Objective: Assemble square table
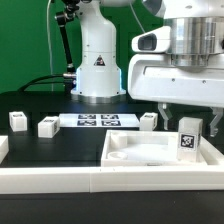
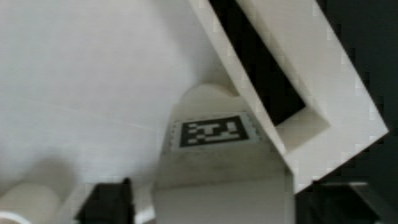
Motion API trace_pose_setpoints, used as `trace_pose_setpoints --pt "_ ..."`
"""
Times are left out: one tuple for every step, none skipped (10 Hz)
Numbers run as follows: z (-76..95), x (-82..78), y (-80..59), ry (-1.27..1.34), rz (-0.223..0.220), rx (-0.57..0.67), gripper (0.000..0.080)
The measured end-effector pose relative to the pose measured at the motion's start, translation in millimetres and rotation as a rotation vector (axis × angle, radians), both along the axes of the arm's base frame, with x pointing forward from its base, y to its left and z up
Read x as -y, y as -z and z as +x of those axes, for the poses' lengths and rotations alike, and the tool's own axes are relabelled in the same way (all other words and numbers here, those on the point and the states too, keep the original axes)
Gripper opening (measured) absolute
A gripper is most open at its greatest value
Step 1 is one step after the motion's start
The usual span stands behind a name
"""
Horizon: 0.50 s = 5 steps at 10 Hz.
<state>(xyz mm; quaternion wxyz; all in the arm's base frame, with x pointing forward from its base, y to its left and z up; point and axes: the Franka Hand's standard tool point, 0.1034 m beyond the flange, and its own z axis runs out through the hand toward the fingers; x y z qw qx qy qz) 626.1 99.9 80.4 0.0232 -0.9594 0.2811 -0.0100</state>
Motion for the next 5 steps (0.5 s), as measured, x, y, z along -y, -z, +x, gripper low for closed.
trace_pose_setpoints --pt "-5.5 1.2 -7.2 -0.042 0.001 0.003 0.0615" --pt "-12.2 2.3 -13.1 -0.068 0.003 0.002 0.0639" --pt "-16.1 2.2 -16.8 -0.071 0.005 0.001 0.0648" --pt "-17.0 1.0 -18.1 -0.068 0.007 0.001 0.0648" --pt "-17.4 1.5 -16.1 -0.069 0.006 -0.001 0.0648"
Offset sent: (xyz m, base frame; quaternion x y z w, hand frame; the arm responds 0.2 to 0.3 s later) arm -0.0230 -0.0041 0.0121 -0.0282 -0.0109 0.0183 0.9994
